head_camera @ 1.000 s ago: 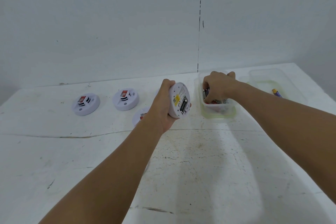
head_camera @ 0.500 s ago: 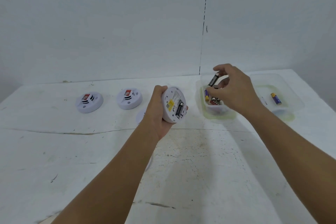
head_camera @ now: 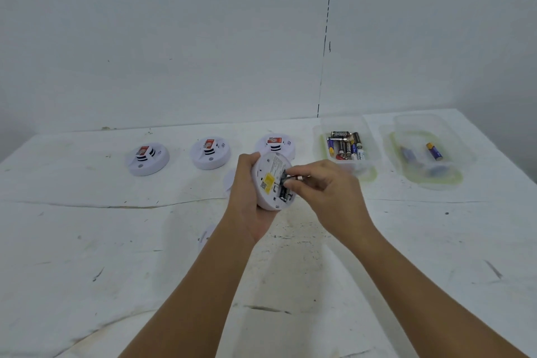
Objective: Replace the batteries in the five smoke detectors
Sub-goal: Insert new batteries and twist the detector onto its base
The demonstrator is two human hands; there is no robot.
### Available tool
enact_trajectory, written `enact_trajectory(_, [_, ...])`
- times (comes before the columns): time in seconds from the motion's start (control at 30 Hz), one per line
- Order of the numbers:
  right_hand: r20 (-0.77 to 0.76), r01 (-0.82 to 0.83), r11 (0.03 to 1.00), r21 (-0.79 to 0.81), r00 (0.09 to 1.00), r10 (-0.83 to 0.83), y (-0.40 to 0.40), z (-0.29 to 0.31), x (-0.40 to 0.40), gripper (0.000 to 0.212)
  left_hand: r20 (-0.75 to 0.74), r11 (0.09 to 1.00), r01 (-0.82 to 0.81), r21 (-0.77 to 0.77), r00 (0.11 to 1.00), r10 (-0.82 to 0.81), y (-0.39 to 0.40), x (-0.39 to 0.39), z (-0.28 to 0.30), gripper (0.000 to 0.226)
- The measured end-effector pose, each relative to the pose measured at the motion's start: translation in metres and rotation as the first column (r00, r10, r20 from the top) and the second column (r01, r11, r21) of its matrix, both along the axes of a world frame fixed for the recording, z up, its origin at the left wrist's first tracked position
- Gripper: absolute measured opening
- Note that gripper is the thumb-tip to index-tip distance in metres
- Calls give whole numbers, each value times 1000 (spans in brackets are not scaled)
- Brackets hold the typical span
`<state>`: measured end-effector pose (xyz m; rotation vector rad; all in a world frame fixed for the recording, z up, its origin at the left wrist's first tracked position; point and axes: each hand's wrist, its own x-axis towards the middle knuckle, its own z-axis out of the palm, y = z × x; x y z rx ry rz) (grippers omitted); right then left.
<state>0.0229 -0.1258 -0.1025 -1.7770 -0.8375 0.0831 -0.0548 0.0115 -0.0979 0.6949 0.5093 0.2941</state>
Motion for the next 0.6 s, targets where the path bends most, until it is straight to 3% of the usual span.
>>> enact_trajectory(0.2, [3,38,990,133,999,-39,8,-12,-23,19,25,999,-31,11,999,31,3,-11,1,38])
enact_trajectory(0.5, [-9,-173,985,24,985,174,10,-11,-29,36,65,998,-62,34,996,59,15,-23,6,48])
enact_trajectory(0.6, [3,-170,985,16,985,170,13,-8,-28,36,86,997,-67,45,994,63,16,-24,8,49])
